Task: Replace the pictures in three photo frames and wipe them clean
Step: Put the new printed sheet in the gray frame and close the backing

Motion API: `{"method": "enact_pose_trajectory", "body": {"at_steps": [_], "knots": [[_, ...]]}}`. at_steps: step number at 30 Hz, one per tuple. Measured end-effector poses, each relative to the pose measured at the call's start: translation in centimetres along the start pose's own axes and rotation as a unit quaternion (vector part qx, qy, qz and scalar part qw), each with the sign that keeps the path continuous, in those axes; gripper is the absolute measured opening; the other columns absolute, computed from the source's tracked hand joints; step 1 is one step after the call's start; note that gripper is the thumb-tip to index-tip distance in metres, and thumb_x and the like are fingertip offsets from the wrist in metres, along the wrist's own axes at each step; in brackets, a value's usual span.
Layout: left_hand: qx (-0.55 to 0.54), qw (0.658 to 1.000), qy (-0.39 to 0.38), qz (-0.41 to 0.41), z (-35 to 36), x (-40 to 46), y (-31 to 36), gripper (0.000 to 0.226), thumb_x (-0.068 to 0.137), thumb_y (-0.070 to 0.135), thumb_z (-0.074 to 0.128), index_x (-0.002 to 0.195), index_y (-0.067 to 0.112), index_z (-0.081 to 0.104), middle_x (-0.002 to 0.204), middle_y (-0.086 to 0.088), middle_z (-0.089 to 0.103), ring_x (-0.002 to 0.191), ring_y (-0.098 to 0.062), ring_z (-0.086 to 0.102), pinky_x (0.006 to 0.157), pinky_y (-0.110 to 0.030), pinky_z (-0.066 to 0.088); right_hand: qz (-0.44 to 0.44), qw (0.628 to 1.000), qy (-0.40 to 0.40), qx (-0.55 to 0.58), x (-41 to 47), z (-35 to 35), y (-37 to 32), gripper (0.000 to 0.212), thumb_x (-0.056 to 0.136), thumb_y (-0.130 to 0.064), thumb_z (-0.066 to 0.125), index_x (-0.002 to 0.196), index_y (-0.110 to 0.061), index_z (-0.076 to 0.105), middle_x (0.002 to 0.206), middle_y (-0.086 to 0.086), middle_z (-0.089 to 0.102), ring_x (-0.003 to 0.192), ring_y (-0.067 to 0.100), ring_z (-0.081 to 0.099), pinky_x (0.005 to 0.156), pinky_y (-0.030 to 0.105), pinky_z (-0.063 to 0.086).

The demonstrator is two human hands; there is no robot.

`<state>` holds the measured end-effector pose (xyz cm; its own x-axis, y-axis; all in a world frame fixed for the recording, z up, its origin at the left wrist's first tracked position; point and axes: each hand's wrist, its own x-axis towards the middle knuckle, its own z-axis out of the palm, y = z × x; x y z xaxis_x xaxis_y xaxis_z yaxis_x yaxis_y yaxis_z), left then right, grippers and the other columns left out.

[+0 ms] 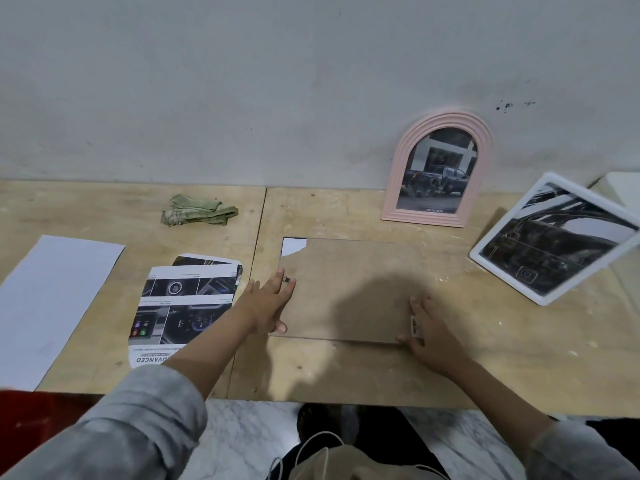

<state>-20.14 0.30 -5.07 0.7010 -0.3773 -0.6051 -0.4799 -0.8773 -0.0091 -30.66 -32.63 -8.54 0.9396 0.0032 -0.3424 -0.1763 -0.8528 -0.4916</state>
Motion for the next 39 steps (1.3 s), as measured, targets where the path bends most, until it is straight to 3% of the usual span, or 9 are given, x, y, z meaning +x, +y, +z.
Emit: {"method": "enact_pose_trajectory", "body": {"at_steps": [8, 13, 17, 19, 22, 25, 29, 33, 39], "knots": [[-0.048, 0.997, 0.058, -0.007, 2.4, -0.3, 0.7, 0.089, 0.089, 0.021, 0.050, 0.150, 0.023, -0.013, 0.155, -0.010, -0.029, 0.148, -0.024, -0.004, 0.115, -0.053, 0.009, 0.036, 0.997, -0.009, -0.071, -0.2, 1.7, -0.6, 0.079, 0.090, -0.050, 0.029, 0.150, -0.008, -0.004, 0.155, 0.021, -0.012, 0.144, 0.032, -0.013, 0.114, 0.052, 0.009], [-0.018, 0.999, 0.038, 0.005, 1.1, -0.2, 0.3, 0.092, 0.088, 0.055, 0.050, 0.151, 0.024, -0.010, 0.158, -0.009, -0.021, 0.148, -0.024, -0.010, 0.115, -0.056, 0.000, 0.030, 0.994, -0.026, -0.098, 0.3, 0.4, -0.2, 0.084, 0.093, -0.051, 0.043, 0.150, -0.019, -0.009, 0.157, 0.012, -0.017, 0.144, 0.026, -0.018, 0.112, 0.057, 0.000], [0.028, 0.998, 0.060, 0.014, 1.4, 0.0, 2.0, 0.115, 0.077, 0.069, 0.056, 0.150, 0.012, -0.013, 0.156, -0.014, -0.023, 0.146, -0.029, -0.015, 0.115, -0.054, -0.003, 0.007, 0.984, -0.102, -0.149, 2.1, -1.7, -0.2, 0.122, 0.062, -0.087, 0.041, 0.147, -0.023, -0.019, 0.155, 0.012, -0.024, 0.141, 0.027, -0.025, 0.111, 0.059, -0.005], [0.036, 0.996, 0.079, 0.037, 1.5, 0.4, 2.8, 0.119, 0.075, 0.069, 0.058, 0.150, 0.011, -0.015, 0.155, -0.011, -0.027, 0.146, -0.027, -0.018, 0.115, -0.055, -0.002, -0.023, 0.970, -0.142, -0.193, 2.8, -2.1, -0.4, 0.141, 0.039, -0.101, 0.026, 0.141, -0.021, -0.031, 0.151, 0.014, -0.031, 0.136, 0.027, -0.034, 0.110, 0.060, -0.008], [0.025, 0.992, 0.096, 0.073, 2.0, 1.6, 3.5, 0.120, 0.073, 0.077, 0.050, 0.148, 0.014, -0.020, 0.151, -0.008, -0.034, 0.142, -0.022, -0.024, 0.114, -0.056, 0.000, -0.050, 0.962, -0.145, -0.227, 2.9, -1.4, -0.6, 0.142, 0.026, -0.101, 0.005, 0.133, -0.020, -0.039, 0.148, 0.017, -0.036, 0.133, 0.031, -0.038, 0.110, 0.060, -0.008], [0.010, 0.986, 0.140, 0.093, 3.1, 2.2, 3.7, 0.108, 0.074, 0.085, 0.030, 0.146, 0.025, -0.023, 0.154, -0.009, -0.026, 0.140, -0.026, -0.022, 0.114, -0.058, 0.012, -0.048, 0.966, -0.112, -0.229, 3.0, -0.3, -0.3, 0.132, 0.037, -0.099, 0.002, 0.136, -0.021, -0.036, 0.149, 0.016, -0.034, 0.134, 0.032, -0.038, 0.109, 0.060, -0.007], [0.003, 0.980, 0.174, 0.101, 4.0, 2.3, 3.7, 0.087, 0.082, 0.079, 0.023, 0.151, 0.027, 0.015, 0.157, -0.017, 0.016, 0.143, -0.034, 0.020, 0.099, -0.057, 0.040, -0.063, 0.966, -0.067, -0.243, 2.7, 0.3, 0.1, 0.121, 0.052, -0.097, 0.007, 0.142, -0.025, -0.030, 0.153, 0.014, -0.027, 0.138, 0.029, -0.033, 0.108, 0.063, -0.007], [0.016, 0.973, 0.202, 0.107, 4.6, 2.7, 3.7, 0.082, 0.083, 0.077, 0.029, 0.151, 0.030, 0.021, 0.156, -0.019, 0.018, 0.144, -0.031, 0.014, 0.098, -0.059, 0.037, -0.089, 0.971, -0.023, -0.220, 2.5, 1.0, 0.6, 0.104, 0.070, -0.088, 0.022, 0.151, -0.025, 0.002, 0.157, 0.017, 0.001, 0.144, 0.030, -0.010, 0.106, 0.066, 0.004], [0.001, 0.972, 0.213, 0.101, 4.6, 2.7, 4.1, 0.082, 0.083, 0.077, 0.028, 0.151, 0.032, 0.018, 0.158, -0.018, 0.013, 0.145, -0.030, 0.007, 0.099, -0.063, 0.033, -0.083, 0.977, -0.002, -0.198, 2.5, 1.4, 0.7, 0.105, 0.068, -0.088, 0.031, 0.151, -0.026, 0.012, 0.159, 0.011, 0.000, 0.146, 0.027, -0.006, 0.107, 0.065, 0.006]]}}
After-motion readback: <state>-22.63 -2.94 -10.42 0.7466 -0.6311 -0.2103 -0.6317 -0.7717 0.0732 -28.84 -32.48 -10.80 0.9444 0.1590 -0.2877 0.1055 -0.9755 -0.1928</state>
